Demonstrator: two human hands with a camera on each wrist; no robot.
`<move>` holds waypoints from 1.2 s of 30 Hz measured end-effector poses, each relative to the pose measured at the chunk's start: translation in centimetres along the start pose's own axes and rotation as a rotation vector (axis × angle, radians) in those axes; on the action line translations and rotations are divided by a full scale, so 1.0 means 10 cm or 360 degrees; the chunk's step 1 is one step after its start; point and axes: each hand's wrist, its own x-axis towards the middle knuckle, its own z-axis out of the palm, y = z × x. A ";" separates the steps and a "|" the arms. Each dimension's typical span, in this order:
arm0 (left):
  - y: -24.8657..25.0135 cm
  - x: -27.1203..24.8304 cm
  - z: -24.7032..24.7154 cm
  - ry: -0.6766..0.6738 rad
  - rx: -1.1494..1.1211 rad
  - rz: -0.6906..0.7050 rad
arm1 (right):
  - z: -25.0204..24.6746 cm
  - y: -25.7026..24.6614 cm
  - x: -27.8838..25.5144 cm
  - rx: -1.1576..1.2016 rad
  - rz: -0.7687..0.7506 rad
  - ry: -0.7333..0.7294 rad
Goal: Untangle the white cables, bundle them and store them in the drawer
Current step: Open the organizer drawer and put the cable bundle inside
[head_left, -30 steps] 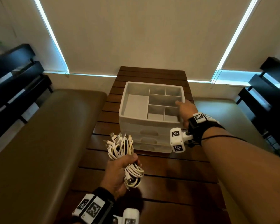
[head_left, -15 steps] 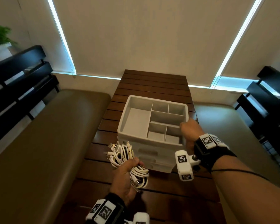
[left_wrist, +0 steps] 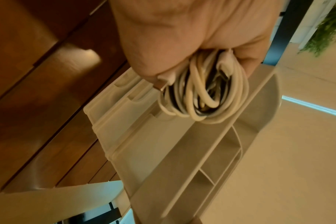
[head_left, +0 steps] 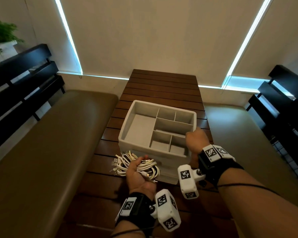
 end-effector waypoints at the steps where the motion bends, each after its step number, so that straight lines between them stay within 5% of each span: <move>1: 0.00 0.00 0.01 0.0002 -0.0001 0.0010 | 0.01 -0.01 0.00 -0.0021 -0.0004 0.0006; 24: -0.13 0.21 -0.30 0.0127 0.0143 0.0189 | 0.10 0.00 0.01 0.0034 -0.0023 0.0166; 36: 0.11 -0.12 -0.71 -0.0029 0.0127 0.0145 | 0.05 -0.02 -0.03 -0.0061 -0.0020 0.0110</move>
